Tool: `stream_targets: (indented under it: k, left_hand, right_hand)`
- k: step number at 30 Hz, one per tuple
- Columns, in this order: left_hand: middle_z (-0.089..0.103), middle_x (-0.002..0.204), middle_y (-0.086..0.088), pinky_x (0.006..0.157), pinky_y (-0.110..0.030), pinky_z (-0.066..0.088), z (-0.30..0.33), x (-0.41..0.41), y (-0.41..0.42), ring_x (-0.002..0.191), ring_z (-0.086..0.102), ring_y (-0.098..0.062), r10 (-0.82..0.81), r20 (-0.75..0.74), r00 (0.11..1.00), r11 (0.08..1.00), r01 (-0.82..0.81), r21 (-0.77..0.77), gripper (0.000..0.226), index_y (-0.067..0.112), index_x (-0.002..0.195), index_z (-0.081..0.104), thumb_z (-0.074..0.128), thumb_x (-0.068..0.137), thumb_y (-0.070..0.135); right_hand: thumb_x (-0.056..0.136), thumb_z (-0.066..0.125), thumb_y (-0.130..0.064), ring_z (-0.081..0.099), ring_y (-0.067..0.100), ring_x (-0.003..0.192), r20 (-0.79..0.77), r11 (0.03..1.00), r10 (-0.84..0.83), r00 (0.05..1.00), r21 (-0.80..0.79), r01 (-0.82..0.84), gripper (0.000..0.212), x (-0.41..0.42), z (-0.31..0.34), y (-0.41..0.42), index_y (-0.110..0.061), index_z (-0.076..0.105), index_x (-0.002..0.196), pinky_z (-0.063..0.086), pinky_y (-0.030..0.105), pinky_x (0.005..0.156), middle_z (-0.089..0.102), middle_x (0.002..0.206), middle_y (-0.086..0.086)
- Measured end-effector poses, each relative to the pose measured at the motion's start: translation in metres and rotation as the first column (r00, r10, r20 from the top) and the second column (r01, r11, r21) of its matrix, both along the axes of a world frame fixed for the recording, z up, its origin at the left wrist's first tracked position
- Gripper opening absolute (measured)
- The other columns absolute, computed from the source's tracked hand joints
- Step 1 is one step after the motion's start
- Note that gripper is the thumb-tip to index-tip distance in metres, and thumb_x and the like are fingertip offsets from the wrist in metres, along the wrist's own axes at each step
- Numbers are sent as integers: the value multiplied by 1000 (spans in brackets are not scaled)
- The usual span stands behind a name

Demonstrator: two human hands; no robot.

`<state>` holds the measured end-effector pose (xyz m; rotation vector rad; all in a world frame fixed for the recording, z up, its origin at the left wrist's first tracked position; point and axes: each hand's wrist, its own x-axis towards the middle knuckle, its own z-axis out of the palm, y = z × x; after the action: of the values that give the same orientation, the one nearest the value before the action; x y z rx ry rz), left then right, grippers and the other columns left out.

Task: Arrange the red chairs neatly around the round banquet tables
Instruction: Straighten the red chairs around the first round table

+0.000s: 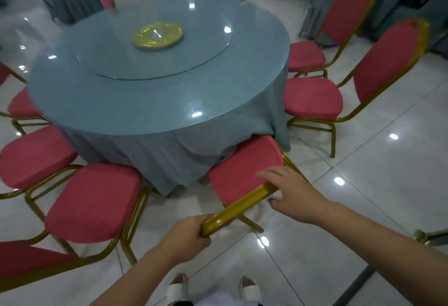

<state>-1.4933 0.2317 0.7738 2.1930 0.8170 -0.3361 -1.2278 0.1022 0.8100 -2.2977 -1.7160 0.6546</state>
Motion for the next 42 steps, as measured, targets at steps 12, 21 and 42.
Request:
stream_targets:
  k: [12, 21, 42]
  left_hand:
    - [64, 86, 8, 76, -34, 51, 22, 101, -60, 81, 62, -15, -204, -47, 978, 941, 209, 268, 24, 32, 97, 56, 57, 79, 48]
    - [64, 91, 18, 70, -19, 44, 6, 98, -42, 79, 56, 3, -42, 68, 997, 997, 46, -65, 36, 42, 115, 63, 68, 80, 39]
    - [70, 111, 6, 94, -25, 52, 8, -47, 5, 101, 65, -5, 685, 118, 719, 714, -629, -307, 19, 30, 109, 70, 67, 93, 20]
  right_hand:
    - [64, 82, -40, 37, 20, 127, -140, 942, -334, 932, -45, 331, 59, 82, -25, -63, -36, 60, 119, 38, 42, 107, 48, 132, -7]
    - [89, 64, -23, 35, 17, 133, 65, 951, -245, 967, -179, 253, 45, 88, -49, -60, -42, 52, 127, 31, 42, 111, 48, 139, -11]
    - [90, 68, -37, 60, -2, 98, -546, 1000, -3, 838, -6, 0, 22, -30, 5, 63, -31, 68, 111, 49, 15, 76, 66, 106, -17]
